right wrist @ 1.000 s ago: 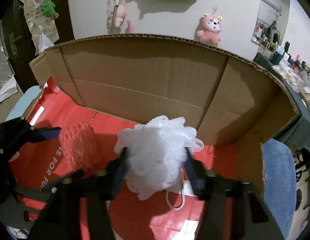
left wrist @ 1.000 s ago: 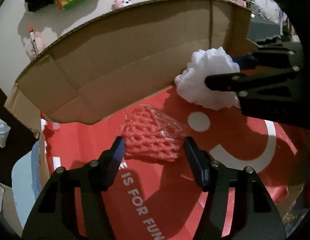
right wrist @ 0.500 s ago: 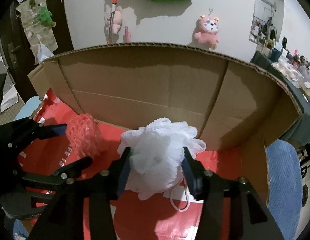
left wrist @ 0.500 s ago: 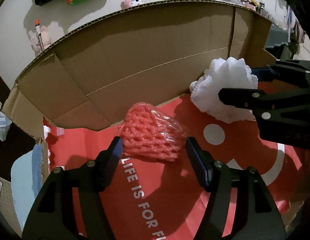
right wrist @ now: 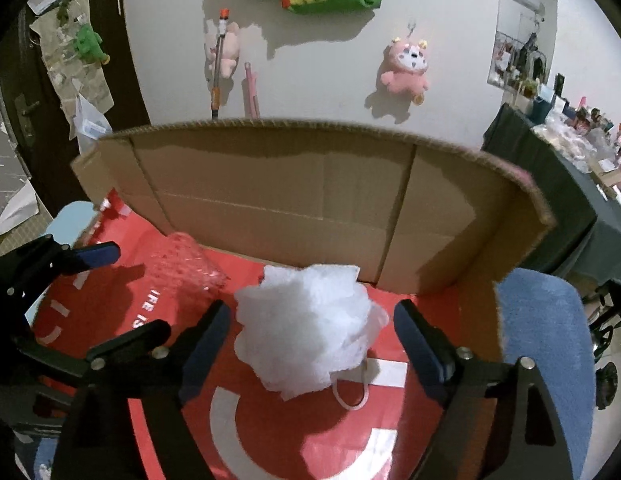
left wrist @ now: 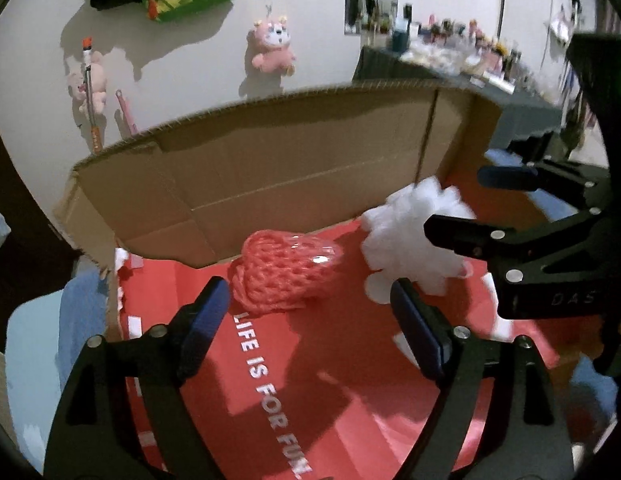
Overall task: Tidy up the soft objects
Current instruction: 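Withdraw both tools from the box back toward the remaining pile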
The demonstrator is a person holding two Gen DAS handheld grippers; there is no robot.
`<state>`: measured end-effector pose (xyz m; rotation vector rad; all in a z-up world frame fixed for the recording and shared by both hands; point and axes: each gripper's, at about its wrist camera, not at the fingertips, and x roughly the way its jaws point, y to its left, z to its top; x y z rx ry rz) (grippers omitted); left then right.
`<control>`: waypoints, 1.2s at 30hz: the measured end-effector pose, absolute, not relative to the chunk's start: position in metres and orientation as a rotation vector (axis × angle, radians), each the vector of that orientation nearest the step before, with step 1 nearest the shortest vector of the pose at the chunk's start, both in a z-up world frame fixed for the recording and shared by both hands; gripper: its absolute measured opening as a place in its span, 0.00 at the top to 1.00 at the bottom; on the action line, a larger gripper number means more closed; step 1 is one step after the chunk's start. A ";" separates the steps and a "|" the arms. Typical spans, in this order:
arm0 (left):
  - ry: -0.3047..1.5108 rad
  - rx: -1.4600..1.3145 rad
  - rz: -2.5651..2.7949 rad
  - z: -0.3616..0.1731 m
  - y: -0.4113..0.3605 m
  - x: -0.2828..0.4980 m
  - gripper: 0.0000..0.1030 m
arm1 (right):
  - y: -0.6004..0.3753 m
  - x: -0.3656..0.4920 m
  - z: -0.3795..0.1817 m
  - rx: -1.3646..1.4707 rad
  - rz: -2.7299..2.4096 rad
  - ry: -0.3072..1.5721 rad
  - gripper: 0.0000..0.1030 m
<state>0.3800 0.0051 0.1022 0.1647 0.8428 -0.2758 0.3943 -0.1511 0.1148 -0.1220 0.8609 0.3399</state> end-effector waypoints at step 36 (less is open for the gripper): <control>0.208 -0.017 -0.270 0.178 0.013 0.014 0.00 | -0.202 0.013 0.189 -0.111 0.248 0.270 0.00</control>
